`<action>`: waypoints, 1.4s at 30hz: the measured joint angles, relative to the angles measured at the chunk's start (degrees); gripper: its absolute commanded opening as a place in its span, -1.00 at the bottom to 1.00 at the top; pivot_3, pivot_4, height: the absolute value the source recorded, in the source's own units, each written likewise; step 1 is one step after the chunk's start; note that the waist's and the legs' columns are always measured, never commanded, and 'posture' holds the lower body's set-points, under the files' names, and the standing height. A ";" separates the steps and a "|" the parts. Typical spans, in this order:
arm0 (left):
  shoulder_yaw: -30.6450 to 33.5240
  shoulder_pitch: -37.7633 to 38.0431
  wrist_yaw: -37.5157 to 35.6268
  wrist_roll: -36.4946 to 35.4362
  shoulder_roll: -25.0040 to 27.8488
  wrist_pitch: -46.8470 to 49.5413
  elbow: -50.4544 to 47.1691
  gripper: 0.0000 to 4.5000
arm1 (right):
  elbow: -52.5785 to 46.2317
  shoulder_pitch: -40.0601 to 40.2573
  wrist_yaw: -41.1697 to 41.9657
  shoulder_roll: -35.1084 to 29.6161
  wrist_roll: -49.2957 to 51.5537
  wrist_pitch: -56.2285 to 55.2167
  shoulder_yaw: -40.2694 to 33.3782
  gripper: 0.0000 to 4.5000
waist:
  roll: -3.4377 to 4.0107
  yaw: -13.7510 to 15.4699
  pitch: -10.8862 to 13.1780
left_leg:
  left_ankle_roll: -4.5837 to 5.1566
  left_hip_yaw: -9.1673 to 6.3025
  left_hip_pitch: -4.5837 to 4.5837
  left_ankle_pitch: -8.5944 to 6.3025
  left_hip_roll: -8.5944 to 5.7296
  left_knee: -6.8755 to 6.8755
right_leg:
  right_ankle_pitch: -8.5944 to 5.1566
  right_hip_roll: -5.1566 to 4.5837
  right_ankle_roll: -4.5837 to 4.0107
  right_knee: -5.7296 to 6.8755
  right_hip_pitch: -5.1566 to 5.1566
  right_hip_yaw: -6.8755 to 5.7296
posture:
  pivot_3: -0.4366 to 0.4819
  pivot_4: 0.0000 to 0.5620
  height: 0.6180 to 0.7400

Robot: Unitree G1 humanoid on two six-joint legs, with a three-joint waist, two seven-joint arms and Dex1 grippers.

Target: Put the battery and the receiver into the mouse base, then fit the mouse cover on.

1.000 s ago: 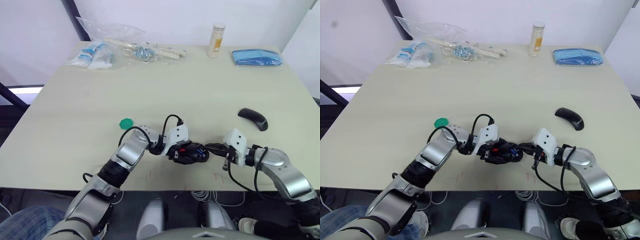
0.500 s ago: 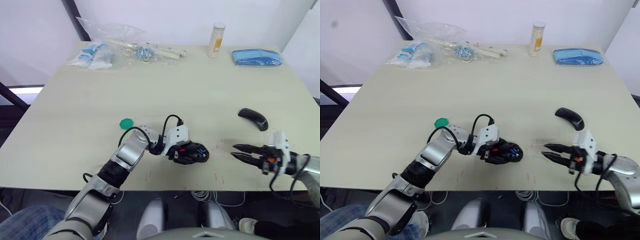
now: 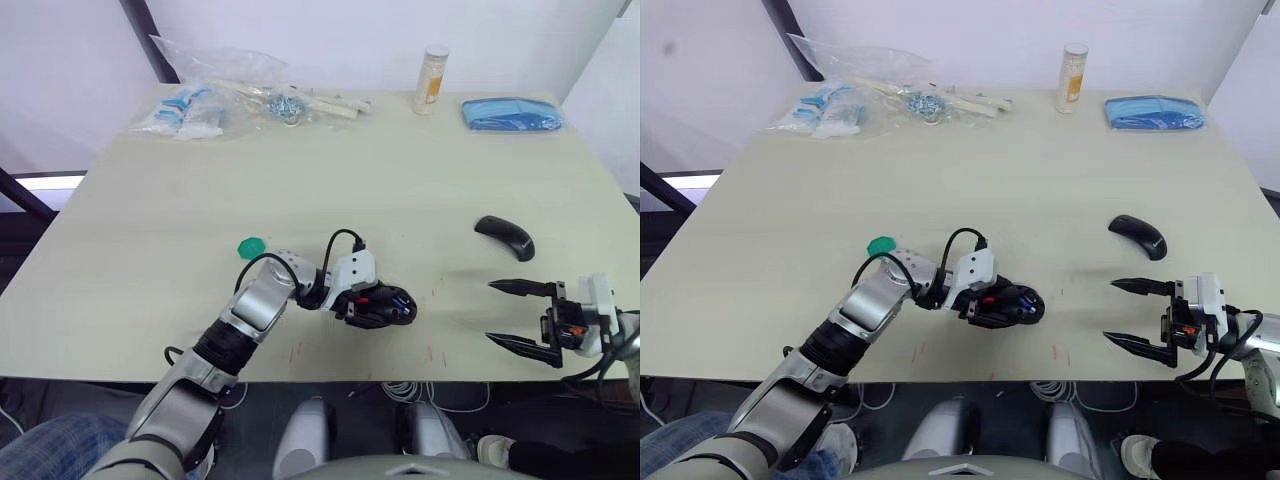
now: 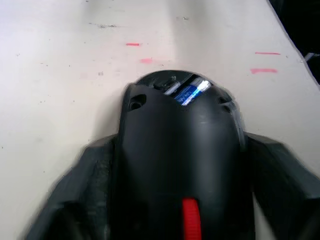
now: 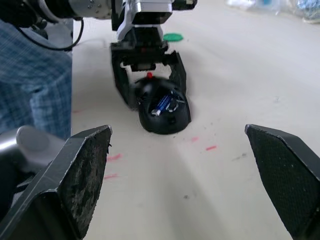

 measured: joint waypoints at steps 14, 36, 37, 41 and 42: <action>11.53 4.66 -3.06 -11.62 5.47 1.14 -10.39 0.98 | 1.20 0.07 2.25 0.01 1.72 -1.23 -1.98 1.00 | 0.05 -0.22 0.04 | 0.00 0.00 0.07 0.00 0.01 0.01 | -0.02 -0.02 0.00 0.22 -0.04 0.04 | -0.05 -0.47 1.00; 27.18 17.15 -9.60 -25.74 12.22 -8.06 -14.78 0.98 | 28.28 -21.79 -19.60 -5.40 -11.11 7.88 -2.61 1.00 | 0.21 -0.38 0.14 | -0.02 0.10 0.09 0.01 0.00 0.01 | -0.02 -0.02 0.00 0.24 -0.06 0.09 | -0.05 -0.47 1.00; 27.58 17.49 -9.65 -26.21 12.22 -8.60 -15.16 0.98 | 29.52 -23.23 -19.72 -5.51 -11.85 8.86 -1.88 1.00 | 0.22 -0.36 0.15 | -0.02 0.10 0.09 0.01 0.00 0.01 | -0.02 -0.02 0.00 0.24 -0.06 0.10 | -0.05 -0.47 1.00; 29.02 18.36 -9.07 -26.85 12.30 -9.97 -16.10 0.98 | 35.53 -28.23 -19.77 -5.94 -15.11 10.33 0.58 1.00 | 0.23 -0.31 0.16 | -0.02 0.10 0.07 0.01 -0.01 0.01 | -0.02 -0.03 0.00 0.22 -0.05 0.08 | -0.05 -0.47 1.00; 29.48 18.86 -8.58 -27.14 12.30 -10.23 -17.03 0.98 | 37.48 -29.62 -19.59 -5.96 -15.82 10.64 1.17 1.00 | 0.23 -0.36 0.16 | -0.02 0.12 0.07 0.01 -0.01 0.01 | -0.02 -0.03 0.00 0.22 -0.05 0.10 | -0.05 -0.47 1.00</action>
